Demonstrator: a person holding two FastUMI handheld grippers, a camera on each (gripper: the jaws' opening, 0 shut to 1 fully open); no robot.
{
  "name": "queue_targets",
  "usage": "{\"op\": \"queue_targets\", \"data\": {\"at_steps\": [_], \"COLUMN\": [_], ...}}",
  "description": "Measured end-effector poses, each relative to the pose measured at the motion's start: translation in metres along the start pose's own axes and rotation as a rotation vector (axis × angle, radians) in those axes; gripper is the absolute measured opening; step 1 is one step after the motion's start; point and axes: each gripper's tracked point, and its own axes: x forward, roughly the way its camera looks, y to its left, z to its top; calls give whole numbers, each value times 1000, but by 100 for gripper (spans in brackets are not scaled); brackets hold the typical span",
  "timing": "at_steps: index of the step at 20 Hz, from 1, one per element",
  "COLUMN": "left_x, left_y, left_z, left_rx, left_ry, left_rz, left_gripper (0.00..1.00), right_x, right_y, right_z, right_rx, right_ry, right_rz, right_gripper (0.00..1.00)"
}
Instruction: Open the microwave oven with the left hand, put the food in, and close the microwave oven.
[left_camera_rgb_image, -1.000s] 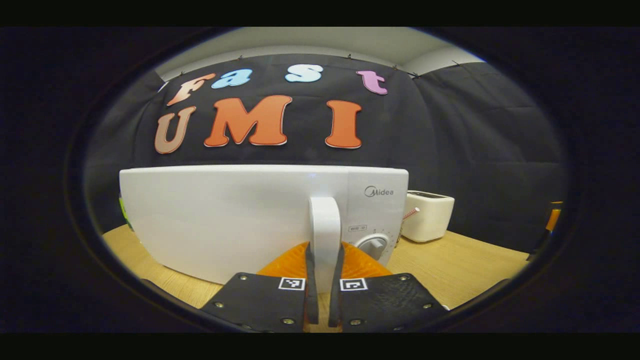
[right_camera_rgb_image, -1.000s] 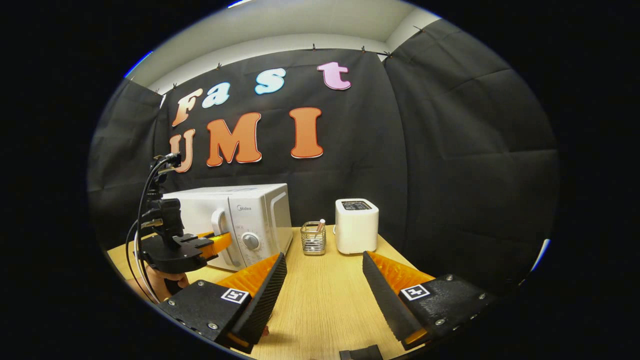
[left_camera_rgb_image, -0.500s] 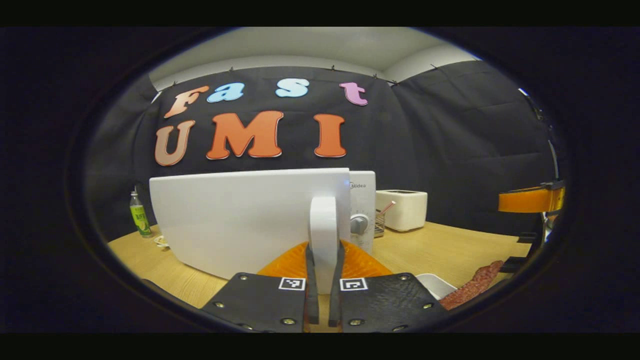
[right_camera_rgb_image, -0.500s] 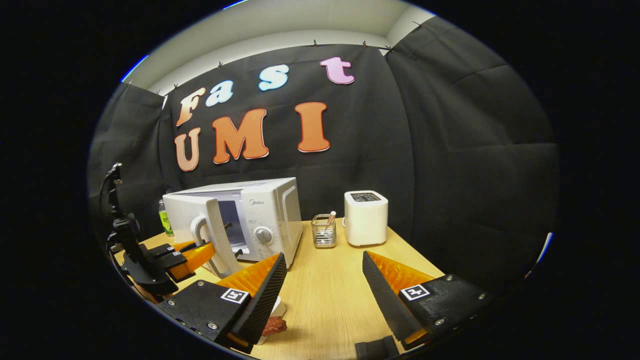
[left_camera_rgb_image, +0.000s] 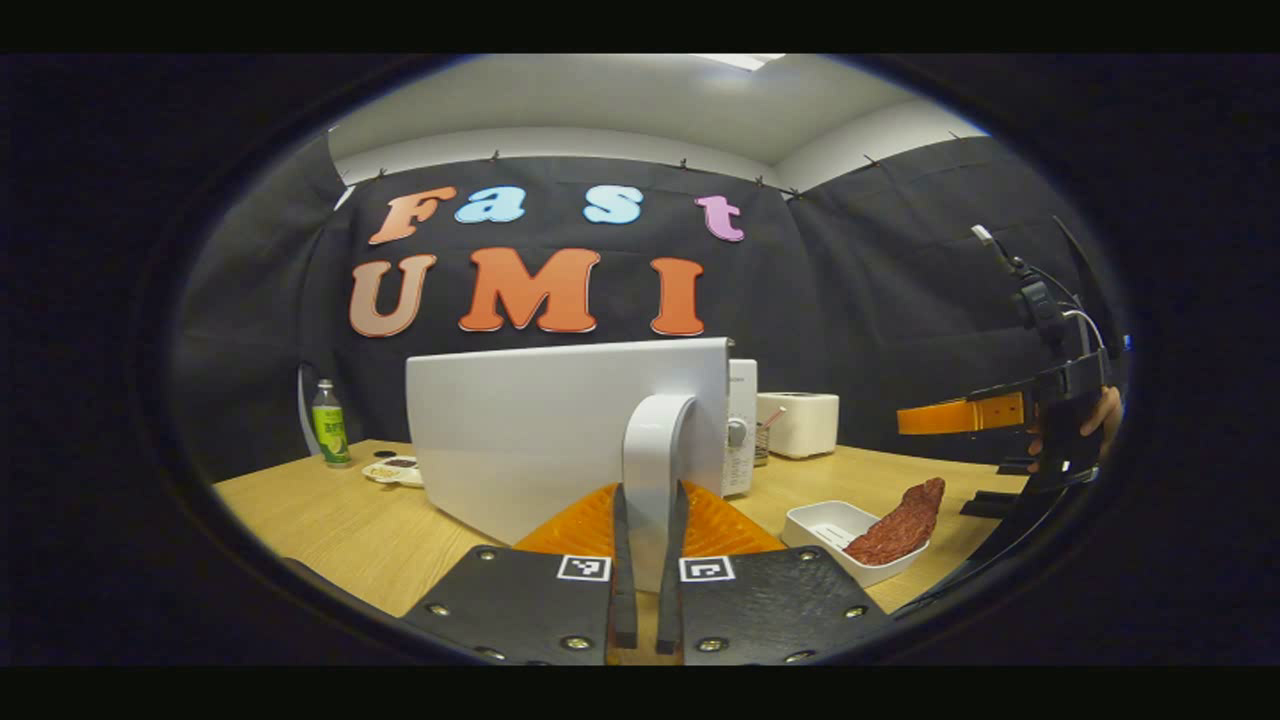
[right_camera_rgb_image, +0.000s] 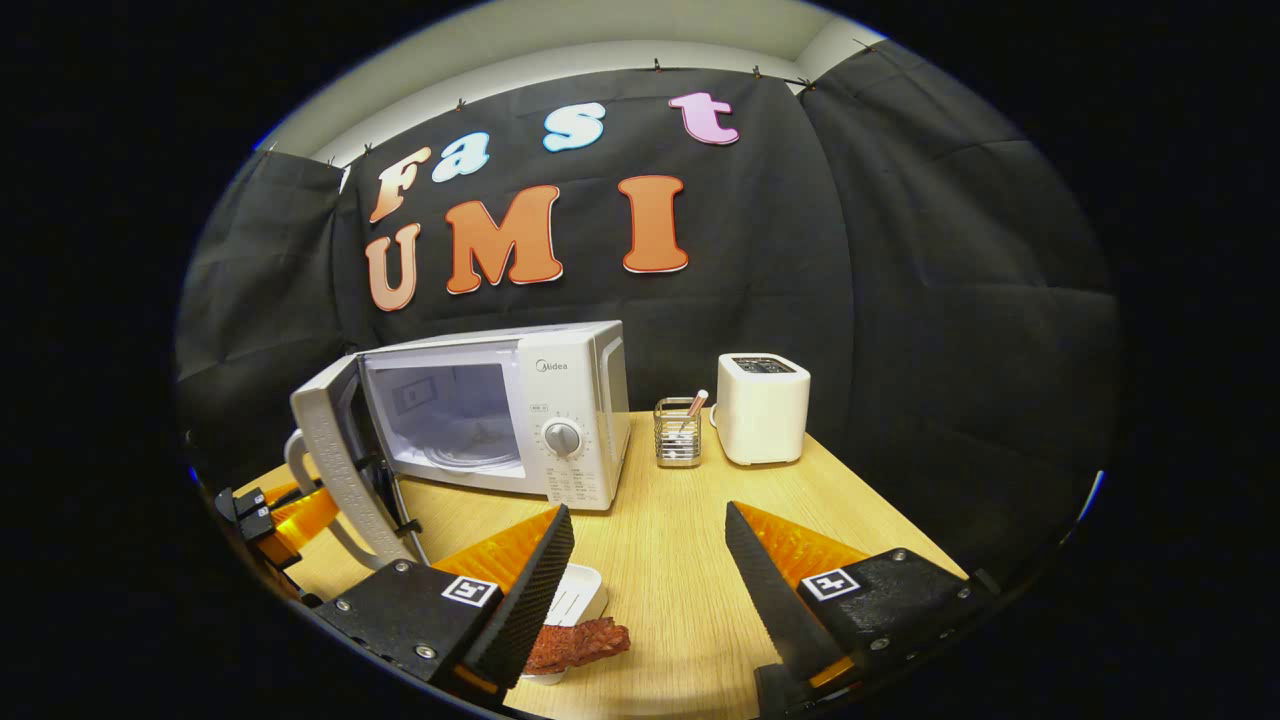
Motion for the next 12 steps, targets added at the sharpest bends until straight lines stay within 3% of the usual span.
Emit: {"op": "queue_targets", "data": {"at_steps": [9,10,11,12], "left_x": [-69,-73,-77,-82], "left_y": [73,78,85,93], "left_z": [6,5,5,5], "left_rx": [22,21,24,29], "left_ry": [-4,-1,3,5], "left_rz": [74,76,85,98], "left_gripper": [12,6,6,12], "right_x": [-6,-6,-6,-6], "right_y": [3,2,2,3], "right_z": [-12,-13,-17,-20], "right_rx": [19,17,19,22], "right_ry": [16,18,22,29], "right_rz": [-58,-73,-82,-86], "right_gripper": [95,95,95,95]}}
